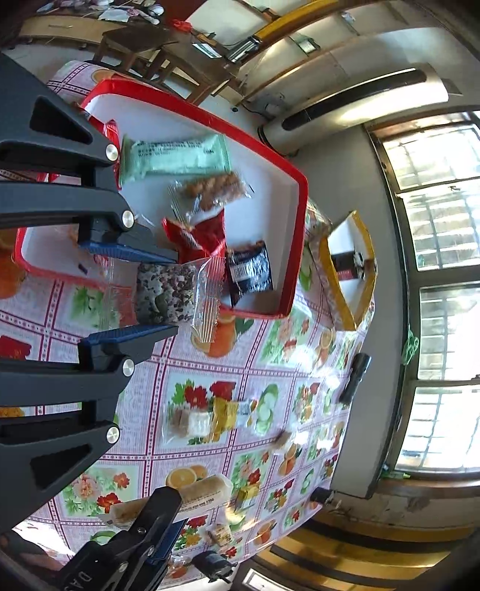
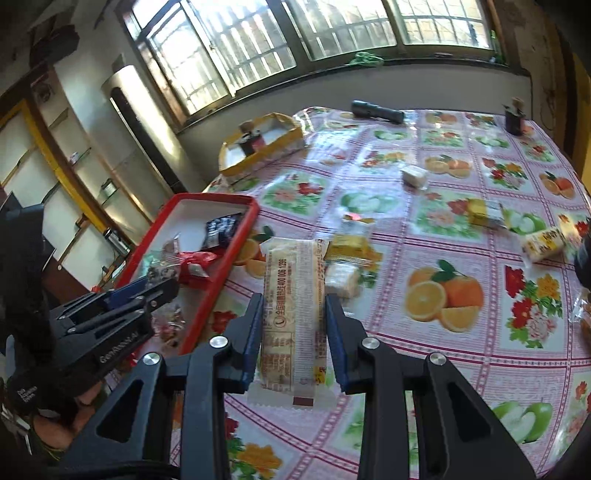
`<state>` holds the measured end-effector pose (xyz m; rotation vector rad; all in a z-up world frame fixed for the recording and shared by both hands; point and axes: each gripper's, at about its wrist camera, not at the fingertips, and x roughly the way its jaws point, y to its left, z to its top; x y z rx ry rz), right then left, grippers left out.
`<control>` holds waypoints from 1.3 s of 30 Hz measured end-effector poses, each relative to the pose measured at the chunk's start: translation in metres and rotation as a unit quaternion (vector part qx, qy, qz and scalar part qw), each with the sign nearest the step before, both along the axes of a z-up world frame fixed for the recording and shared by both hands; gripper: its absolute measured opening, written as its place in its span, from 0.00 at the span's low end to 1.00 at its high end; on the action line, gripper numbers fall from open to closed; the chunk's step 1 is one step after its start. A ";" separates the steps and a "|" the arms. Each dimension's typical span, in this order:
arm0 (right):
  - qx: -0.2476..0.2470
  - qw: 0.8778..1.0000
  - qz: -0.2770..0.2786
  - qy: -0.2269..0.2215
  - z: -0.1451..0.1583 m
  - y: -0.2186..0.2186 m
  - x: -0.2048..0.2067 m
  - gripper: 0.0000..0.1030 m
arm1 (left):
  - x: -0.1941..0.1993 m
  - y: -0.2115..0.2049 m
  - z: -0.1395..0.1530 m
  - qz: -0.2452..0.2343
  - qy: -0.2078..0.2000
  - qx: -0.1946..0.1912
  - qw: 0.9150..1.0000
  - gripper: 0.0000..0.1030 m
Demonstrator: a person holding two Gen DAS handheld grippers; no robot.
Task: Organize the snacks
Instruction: 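Carry mixed-nut bag with left gripper while right gripper carries white bar over red tray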
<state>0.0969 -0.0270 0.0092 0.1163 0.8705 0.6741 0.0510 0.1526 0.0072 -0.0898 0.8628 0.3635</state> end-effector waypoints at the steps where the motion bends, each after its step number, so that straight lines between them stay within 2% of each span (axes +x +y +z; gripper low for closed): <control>1: 0.000 1.000 0.003 -0.001 0.001 0.003 -0.001 0.34 | -0.001 0.003 0.000 0.003 -0.001 0.000 1.000 0.30; 22: 0.003 0.998 0.062 -0.001 0.004 0.076 -0.013 0.34 | -0.020 0.053 -0.006 0.058 -0.006 -0.005 0.998 0.30; 39: 0.007 0.998 0.066 0.010 -0.002 0.094 0.000 0.34 | -0.019 0.080 -0.012 0.086 -0.001 -0.007 0.996 0.30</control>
